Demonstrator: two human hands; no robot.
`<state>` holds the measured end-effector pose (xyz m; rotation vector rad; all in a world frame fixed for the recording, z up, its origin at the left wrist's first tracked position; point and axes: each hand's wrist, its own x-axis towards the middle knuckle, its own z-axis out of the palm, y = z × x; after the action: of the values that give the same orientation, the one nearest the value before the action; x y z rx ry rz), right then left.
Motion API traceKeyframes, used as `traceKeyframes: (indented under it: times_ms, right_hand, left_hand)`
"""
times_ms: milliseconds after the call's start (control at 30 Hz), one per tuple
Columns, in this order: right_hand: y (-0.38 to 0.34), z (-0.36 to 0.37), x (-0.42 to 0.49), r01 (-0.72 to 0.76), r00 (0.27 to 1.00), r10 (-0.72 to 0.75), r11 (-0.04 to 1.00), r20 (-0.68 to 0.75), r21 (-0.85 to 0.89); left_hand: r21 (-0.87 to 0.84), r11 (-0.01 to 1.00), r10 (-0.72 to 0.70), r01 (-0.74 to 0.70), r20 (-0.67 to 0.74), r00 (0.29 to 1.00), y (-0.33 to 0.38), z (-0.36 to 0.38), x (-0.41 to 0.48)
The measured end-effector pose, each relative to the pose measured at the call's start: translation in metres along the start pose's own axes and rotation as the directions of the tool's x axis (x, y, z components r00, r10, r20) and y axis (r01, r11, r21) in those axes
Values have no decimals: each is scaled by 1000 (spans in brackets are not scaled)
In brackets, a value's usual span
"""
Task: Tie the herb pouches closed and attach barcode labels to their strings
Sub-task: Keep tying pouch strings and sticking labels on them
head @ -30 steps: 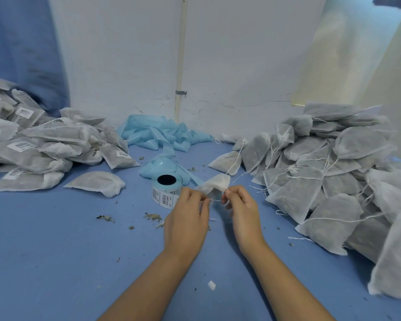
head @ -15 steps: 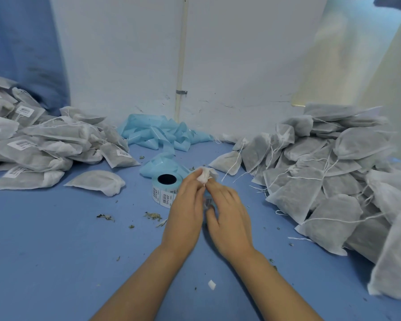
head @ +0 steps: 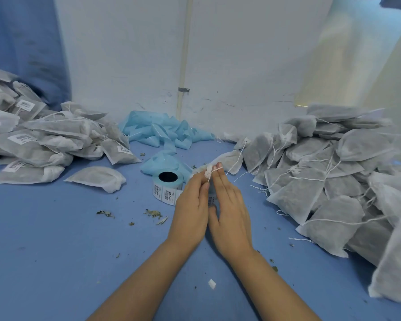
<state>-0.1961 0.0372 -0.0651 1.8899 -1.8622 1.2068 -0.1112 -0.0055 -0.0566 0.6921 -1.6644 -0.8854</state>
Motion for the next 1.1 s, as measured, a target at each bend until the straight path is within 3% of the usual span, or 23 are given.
traceKeyframes:
  times_ms: [133, 267, 433, 633, 767, 867, 1100]
  right_hand:
    - [1, 0, -1, 2, 999, -1, 999, -36, 48]
    - [3, 1, 0, -12, 994, 23, 995, -111, 97]
    - [5, 3, 0, -40, 967, 87, 980, -239, 194]
    - [7, 7, 2, -106, 947, 198, 937, -254, 334]
    - [9, 7, 3, -151, 931, 262, 911, -255, 383]
    - [5, 3, 3, -206, 897, 363, 847, -251, 489]
    - [3, -4, 8, -322, 778, 611, 587, -145, 743]
  left_hand:
    - [198, 980, -21, 38, -88, 996, -1, -3, 1]
    - [305, 946, -91, 109, -74, 993, 2, -5, 1]
    - [355, 918, -179, 176, -23, 984, 6, -5, 3]
    - [405, 899, -216, 167, 79, 973, 3, -6, 3]
    - [340, 926, -198, 166, 60, 978, -2, -8, 5]
    - [318, 939, -165, 133, 75, 983, -3, -6, 2]
    - [294, 953, -98, 65, 97, 990, -6, -3, -1]
